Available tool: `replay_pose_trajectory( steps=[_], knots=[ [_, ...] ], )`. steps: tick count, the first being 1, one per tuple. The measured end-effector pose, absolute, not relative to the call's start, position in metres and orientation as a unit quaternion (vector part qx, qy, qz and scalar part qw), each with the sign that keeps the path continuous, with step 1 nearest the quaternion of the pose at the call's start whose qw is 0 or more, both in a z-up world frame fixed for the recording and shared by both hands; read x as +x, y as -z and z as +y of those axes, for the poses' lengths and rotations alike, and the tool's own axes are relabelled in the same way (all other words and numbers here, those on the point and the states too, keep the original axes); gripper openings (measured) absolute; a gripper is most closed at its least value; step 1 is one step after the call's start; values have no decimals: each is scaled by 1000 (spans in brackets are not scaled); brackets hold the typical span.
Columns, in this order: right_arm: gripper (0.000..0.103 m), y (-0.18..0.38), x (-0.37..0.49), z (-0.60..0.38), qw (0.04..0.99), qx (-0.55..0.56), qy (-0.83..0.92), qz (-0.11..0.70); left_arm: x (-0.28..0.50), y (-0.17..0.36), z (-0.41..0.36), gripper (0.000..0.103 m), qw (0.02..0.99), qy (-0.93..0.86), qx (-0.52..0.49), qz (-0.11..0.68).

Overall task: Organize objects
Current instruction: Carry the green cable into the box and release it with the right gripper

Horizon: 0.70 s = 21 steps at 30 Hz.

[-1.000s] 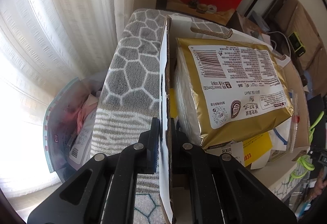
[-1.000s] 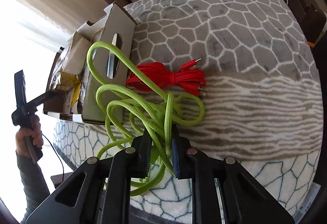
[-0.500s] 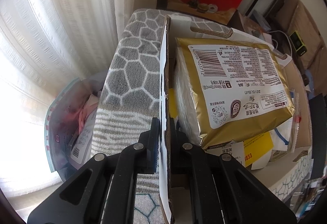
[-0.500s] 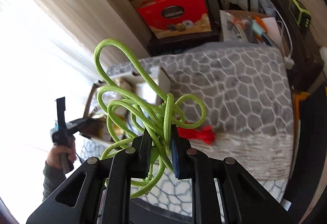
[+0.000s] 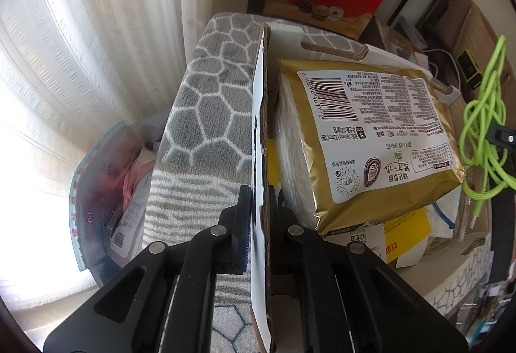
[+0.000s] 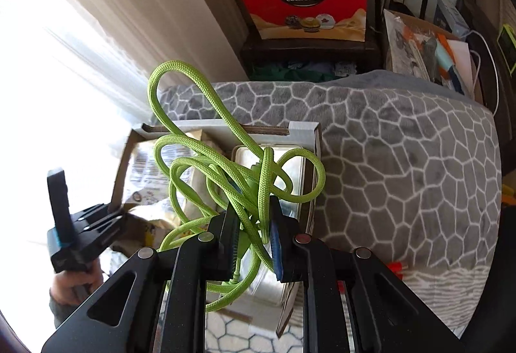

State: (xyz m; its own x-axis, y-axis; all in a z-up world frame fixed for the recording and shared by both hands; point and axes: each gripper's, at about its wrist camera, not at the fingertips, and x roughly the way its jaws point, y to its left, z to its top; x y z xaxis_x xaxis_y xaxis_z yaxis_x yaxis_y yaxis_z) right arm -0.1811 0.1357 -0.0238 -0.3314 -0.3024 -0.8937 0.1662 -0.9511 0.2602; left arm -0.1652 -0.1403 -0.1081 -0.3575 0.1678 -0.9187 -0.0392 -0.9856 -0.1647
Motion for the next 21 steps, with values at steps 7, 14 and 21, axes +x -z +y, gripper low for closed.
replay_pose_trajectory(
  steps=[7,14,21],
  knots=[
    [16,45,-192,124,124,564,816,-21,-166,109,-140,7,63,-822,-563,-56],
    [16,54,-191,121,118,549,827,-6,-165,108,-139,7,61,-822,-564,-51],
    [37,50,-186,121,126,533,836,-16,-165,108,-139,7,59,-823,-563,-51]
  ],
)
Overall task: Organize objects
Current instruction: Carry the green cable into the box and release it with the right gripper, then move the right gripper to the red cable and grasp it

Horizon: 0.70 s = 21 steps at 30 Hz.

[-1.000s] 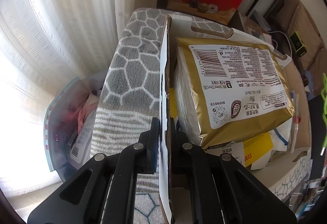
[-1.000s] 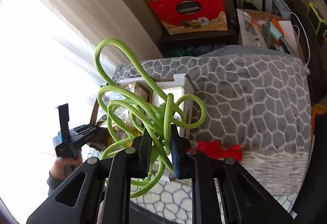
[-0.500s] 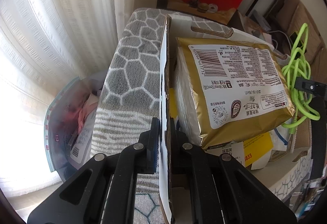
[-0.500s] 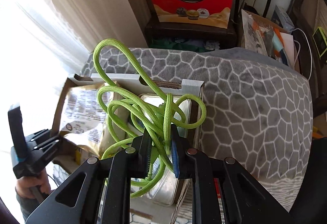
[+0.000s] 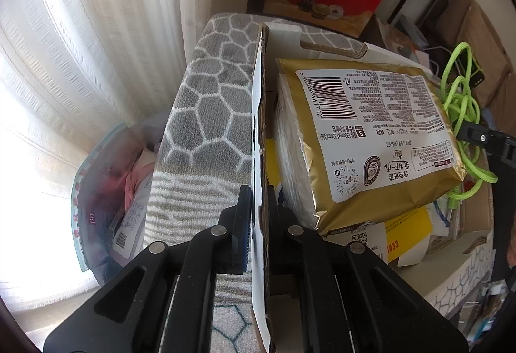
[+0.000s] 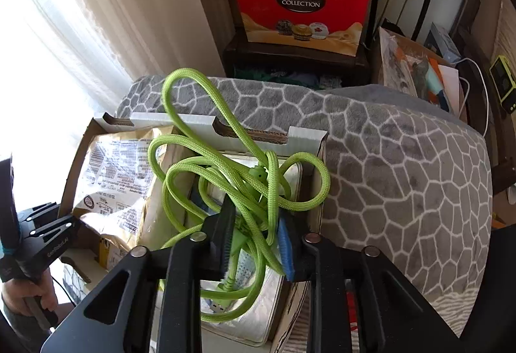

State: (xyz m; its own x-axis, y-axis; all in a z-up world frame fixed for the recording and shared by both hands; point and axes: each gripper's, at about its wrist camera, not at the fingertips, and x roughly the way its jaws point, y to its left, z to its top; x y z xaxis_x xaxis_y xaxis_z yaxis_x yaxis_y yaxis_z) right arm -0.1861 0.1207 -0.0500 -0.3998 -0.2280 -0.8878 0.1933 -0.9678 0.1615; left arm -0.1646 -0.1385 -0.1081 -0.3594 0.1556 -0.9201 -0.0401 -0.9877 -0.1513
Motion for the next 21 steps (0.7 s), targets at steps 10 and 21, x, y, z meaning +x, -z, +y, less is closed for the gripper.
replay_pose_trajectory(
  steps=[10,21],
  knots=[
    [69,8,-164,129,129,468,874,5,-165,108,-138,7,58,-823,-563,-49],
    [80,-5,-136,162,138,465,874,25,-167,107,-135,7,56,-821,-566,-43]
  ],
)
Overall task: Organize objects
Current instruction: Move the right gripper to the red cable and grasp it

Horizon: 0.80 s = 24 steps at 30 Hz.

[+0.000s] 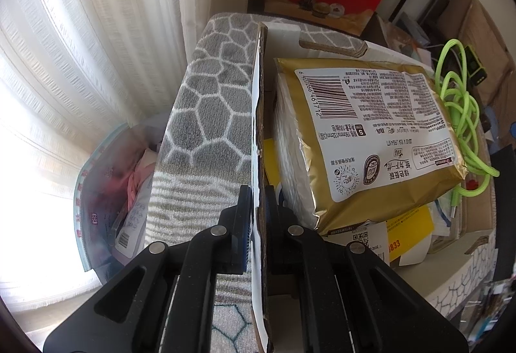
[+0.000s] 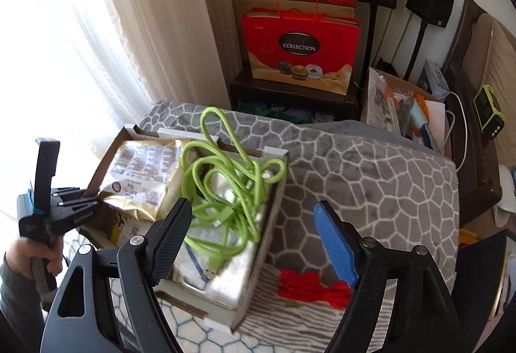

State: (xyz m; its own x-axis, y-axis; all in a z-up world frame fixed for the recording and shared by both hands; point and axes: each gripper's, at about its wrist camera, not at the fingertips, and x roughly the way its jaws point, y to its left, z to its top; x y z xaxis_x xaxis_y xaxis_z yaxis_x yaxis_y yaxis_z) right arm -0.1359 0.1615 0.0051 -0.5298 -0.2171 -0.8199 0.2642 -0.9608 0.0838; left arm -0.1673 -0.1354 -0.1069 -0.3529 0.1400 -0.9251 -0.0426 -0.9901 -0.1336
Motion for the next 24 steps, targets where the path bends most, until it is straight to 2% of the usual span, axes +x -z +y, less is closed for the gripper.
replay_pose_trajectory(
  steps=[11,16,24],
  knots=[
    [82,39,-119,226,138,508,846,83,-170,107,-133,6,56,-819,-569,-38],
    [82,70,-111,222,164,520,829,125,-170,107,-132,6,55,-820,-569,-33],
    [80,89,-101,205,211,508,816,180,-172,108,-123,6,60,-821,-567,-25]
  ],
)
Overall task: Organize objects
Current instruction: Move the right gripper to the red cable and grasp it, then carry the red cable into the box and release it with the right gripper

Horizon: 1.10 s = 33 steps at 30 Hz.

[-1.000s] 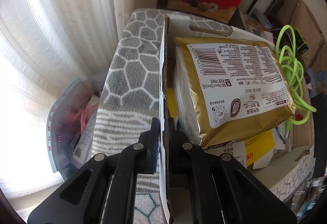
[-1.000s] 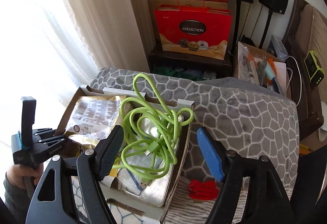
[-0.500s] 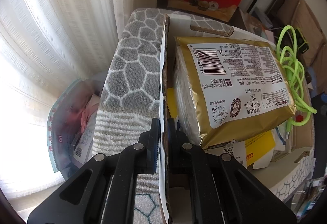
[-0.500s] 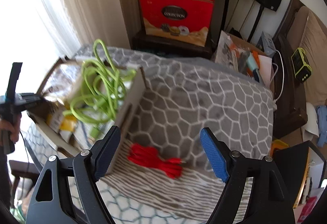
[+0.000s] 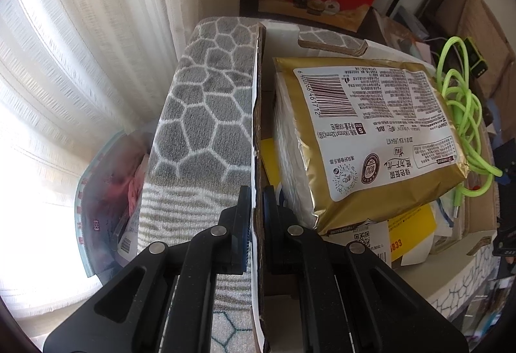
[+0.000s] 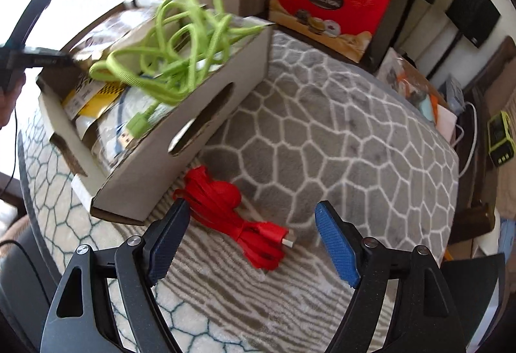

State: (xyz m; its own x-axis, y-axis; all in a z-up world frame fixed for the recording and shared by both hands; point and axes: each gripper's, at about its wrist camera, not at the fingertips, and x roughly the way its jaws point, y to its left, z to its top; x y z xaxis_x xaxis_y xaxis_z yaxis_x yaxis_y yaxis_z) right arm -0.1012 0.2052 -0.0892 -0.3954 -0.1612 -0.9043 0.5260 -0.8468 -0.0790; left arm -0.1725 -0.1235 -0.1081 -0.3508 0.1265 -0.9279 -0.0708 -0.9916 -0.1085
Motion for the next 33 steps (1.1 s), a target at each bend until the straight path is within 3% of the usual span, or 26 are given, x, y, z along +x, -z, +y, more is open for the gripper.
replay_pose_trajectory(
  steps=[2,6,7,14,20,26,33],
  knots=[
    [77,94,-99,200,218,511,809,193,-173,108,-123,6,61,-821,-567,-26],
    [35,99,-94,198,258,523,795,166,-173,108,-123,6,62,-822,-566,-24],
    [33,98,-90,197,258,516,798,170,-173,108,-123,6,63,-823,-565,-22],
    [27,82,-84,224,243,504,820,120,-168,105,-111,6,80,-825,-560,-12],
    [27,33,-80,255,243,471,846,58,-165,104,-86,7,97,-826,-555,7],
    [27,-2,-71,229,280,440,848,94,-164,103,-58,7,115,-823,-556,20],
    [27,8,-76,173,324,444,825,133,-157,102,-37,7,123,-820,-557,34]
  ],
)
